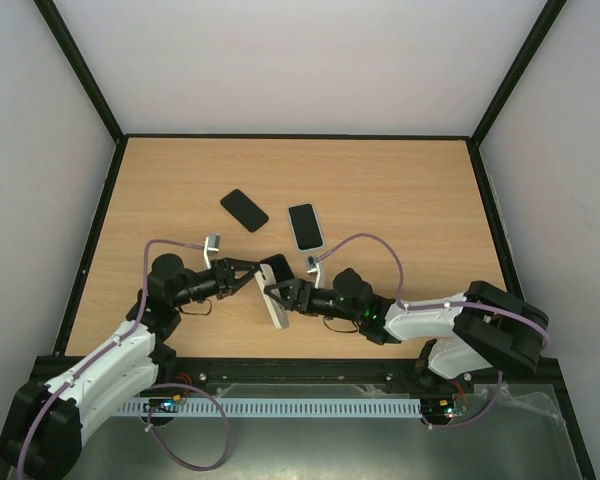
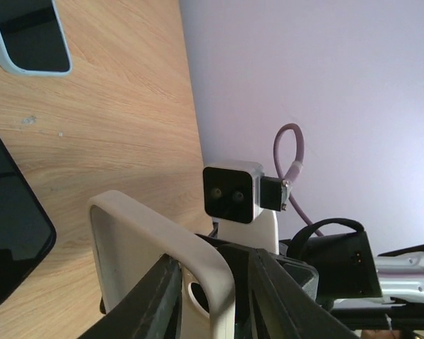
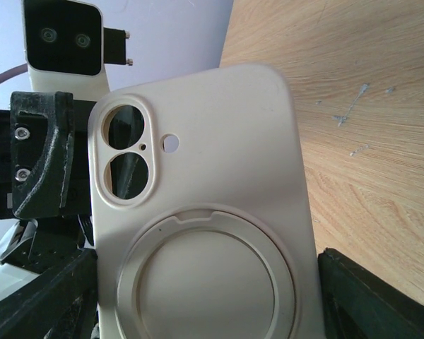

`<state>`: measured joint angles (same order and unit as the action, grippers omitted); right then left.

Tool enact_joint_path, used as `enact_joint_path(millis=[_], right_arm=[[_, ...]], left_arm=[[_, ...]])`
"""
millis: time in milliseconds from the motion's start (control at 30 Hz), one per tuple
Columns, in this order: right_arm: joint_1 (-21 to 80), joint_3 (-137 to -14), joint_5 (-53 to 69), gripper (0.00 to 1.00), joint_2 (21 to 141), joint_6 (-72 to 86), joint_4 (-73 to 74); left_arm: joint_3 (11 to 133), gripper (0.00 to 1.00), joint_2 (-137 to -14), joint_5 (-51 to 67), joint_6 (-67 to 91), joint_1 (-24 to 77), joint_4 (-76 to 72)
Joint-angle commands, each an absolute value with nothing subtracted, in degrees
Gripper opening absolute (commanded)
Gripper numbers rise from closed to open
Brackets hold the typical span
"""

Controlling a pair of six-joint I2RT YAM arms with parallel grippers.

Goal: Put the phone into the phone case

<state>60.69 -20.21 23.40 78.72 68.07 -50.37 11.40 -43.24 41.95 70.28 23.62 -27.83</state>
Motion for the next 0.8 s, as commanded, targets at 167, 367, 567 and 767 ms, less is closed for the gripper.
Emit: enact_joint_path(millis=[167, 367, 567, 767], right_arm=[[61.32, -21.11, 23.39, 0.78, 80.38, 68.44, -54.96], [61.27, -20.93, 20.64, 0.97, 78.86, 66.12, -49.24], [61.35, -24.95, 19.10, 0.70, 82.31, 63.37, -41.83], [62.81, -32.81, 17.85, 0.10, 90.30, 60.27, -37.13]], left_arm=[[13.61, 0.02, -41.50, 41.34, 67.81, 23.84, -24.86], [17.31, 0.02, -38.60, 35.12, 62.10, 21.96, -10.82], [23.49, 0.03, -38.93, 23.96, 56.14, 18.80, 9.17], [28.25, 0.02, -39.90, 12.49, 54.61, 17.00, 21.21]])
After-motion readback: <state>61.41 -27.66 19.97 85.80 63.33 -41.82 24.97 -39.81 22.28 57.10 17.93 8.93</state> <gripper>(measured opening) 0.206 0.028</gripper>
